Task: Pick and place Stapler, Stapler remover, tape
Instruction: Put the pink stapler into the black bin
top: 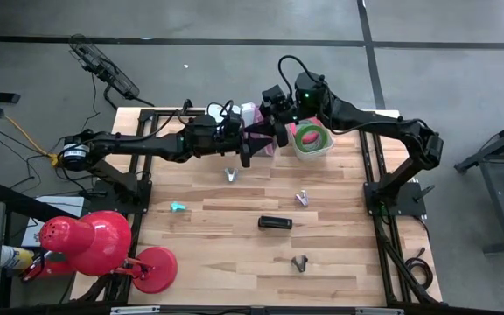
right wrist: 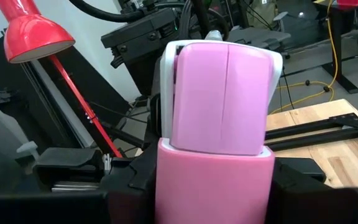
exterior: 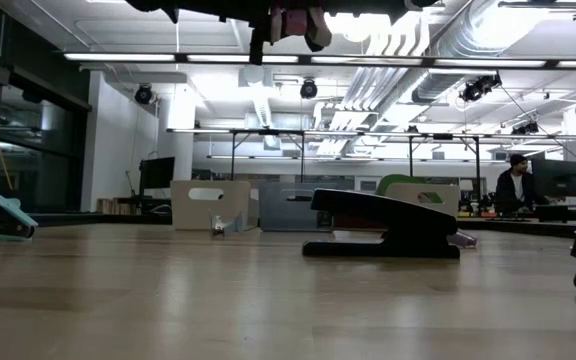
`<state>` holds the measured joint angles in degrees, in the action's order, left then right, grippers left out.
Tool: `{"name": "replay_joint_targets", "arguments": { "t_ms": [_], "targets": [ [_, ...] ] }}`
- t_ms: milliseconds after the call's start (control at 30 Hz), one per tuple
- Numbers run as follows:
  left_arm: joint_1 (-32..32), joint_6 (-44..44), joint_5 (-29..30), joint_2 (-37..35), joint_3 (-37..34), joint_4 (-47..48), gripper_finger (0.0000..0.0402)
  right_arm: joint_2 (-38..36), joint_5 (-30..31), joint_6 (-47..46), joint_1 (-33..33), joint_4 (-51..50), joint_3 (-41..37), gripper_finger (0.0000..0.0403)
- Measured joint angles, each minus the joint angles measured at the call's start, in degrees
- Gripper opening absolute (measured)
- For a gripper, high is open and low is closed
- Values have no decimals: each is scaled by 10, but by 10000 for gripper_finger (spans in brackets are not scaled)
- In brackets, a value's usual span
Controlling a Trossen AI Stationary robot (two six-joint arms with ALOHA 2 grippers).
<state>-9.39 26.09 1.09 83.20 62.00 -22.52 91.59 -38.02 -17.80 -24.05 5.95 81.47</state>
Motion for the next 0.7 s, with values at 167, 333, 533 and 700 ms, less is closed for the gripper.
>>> {"name": "replay_joint_targets", "arguments": {
  "t_ms": [167,333,533,700],
  "targets": [
    [0,0,-4,0,0,1,134,0,-4,-4,0,-3,0,149],
    [1,-7,-8,3,0,12,134,-3,-11,-38,-14,0,0,251],
    [0,-4,20,2,0,32,134,-17,-55,-64,-48,-8,0,299],
    [-15,37,73,2,0,86,134,-45,-44,-44,-91,-69,0,302]
  ]
}}
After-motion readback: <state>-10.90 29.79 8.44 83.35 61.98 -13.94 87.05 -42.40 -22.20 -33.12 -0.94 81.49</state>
